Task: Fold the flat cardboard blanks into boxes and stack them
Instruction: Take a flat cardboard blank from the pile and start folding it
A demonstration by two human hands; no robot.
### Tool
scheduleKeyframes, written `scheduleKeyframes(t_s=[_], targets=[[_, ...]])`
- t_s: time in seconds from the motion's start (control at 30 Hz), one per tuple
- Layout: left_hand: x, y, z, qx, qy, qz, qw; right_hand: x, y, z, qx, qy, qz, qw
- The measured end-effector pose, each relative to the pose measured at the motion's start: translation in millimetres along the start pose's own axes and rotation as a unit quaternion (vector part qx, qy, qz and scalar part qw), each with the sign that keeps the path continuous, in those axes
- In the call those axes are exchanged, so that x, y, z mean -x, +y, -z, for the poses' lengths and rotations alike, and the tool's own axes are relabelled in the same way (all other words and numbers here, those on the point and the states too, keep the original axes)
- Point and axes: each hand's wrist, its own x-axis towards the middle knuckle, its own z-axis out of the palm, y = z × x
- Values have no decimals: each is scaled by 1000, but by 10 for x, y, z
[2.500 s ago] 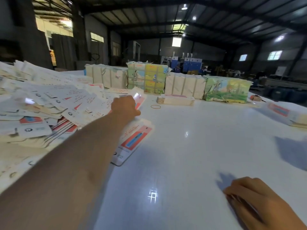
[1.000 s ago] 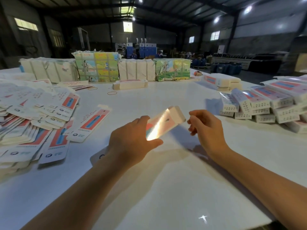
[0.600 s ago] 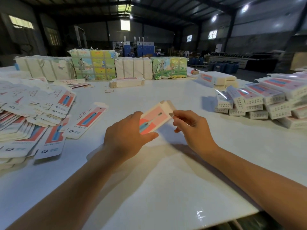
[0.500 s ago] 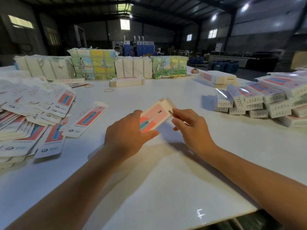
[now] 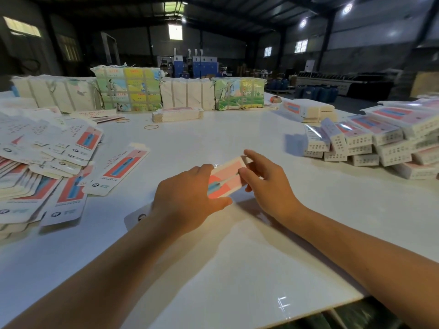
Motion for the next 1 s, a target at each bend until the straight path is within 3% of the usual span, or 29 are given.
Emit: scheduleKeyframes(t_s=[0.1, 0.47, 0.63, 0.7, 0.77, 0.83, 0.87, 0.93, 1.0], targets=[[-6, 9, -11, 7, 4, 4, 1000, 18, -15, -7, 8, 25, 31, 999], [8, 26, -33, -13, 2, -11, 1000, 48, -41, -15, 108, -2, 41, 993], [15, 8, 14, 56, 18, -5, 998, -10, -39, 54, 134, 81, 63, 986], [35, 19, 37, 55, 18, -7, 998, -51, -20, 97, 78, 96, 3, 992], [34, 29, 31, 74, 8, -9, 997, -88, -13, 113, -80, 52, -102, 990], [40, 50, 40, 58, 12, -15, 998, -114, -14, 136, -272, -36, -210, 938], [42, 56, 42, 52, 14, -17, 998, -121, -11, 144, -311, -73, -228, 920], [42, 58, 34, 53, 8, -24, 998, -111, 0, 146, -304, -90, -213, 924], [37, 59, 11, 54, 7, -26, 998, -70, 9, 123, -222, -62, -142, 963]])
